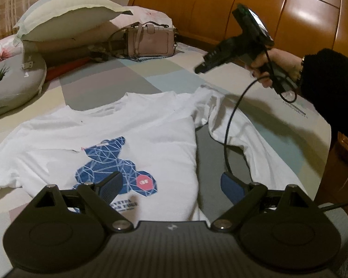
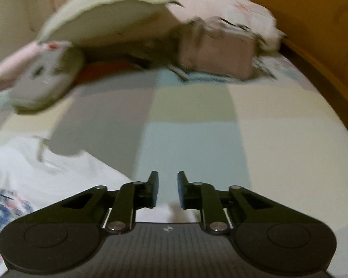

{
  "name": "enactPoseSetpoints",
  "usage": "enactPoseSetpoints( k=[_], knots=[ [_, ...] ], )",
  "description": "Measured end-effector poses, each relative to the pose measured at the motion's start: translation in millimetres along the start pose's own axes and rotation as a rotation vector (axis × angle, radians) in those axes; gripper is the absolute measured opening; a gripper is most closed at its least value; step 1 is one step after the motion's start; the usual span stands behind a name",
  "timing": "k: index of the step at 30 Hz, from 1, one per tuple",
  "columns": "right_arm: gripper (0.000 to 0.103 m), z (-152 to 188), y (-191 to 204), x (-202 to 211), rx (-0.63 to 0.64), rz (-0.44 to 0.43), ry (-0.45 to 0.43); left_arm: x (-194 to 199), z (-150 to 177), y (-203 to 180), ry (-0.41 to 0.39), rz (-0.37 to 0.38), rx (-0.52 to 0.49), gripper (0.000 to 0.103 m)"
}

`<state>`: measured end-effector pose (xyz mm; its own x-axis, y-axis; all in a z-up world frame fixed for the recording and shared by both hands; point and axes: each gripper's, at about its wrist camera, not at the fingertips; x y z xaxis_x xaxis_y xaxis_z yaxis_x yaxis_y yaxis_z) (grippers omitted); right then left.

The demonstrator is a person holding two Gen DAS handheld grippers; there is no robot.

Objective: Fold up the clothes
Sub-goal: 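Release the sleeve and move the right gripper toward the collar, then lower the open right gripper onto the collar edge of the sweatshirt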

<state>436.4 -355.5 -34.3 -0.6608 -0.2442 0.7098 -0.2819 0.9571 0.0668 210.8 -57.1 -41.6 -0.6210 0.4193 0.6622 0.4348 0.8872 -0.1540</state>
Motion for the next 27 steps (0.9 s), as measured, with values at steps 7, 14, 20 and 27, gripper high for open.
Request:
enactPoseSetpoints(
  k=[7,14,20,27],
  knots=[
    [0.047,-30.1,45.2,-67.1,0.188,-0.149,0.098,3.5,-3.9,15.7,-0.015,-0.003,0.043,0.091],
    [0.047,-29.4,77.0,-111.0,0.335,-0.194,0.143,1.0,-5.1,30.1,-0.023,-0.007,0.066,0.091],
    [0.009,-26.0,101.8,-111.8,0.448,-0.221,0.129,-7.0,-2.4,39.4,-0.017,0.006,0.089,0.091],
    [0.008,-60.8,94.2,-102.1,0.341,-0.161,0.019,-5.4,-5.4,47.6,-0.04,0.003,0.096,0.091]
  ],
)
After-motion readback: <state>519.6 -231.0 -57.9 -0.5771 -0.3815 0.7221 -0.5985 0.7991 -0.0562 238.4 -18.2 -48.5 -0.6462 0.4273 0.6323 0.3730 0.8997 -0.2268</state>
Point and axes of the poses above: each gripper's, at about its wrist camera, not at the fingertips, and x roughly against the way its jaws point, y to its left, z to its underside, and after that the axes turned 6 degrees about x, right-handed
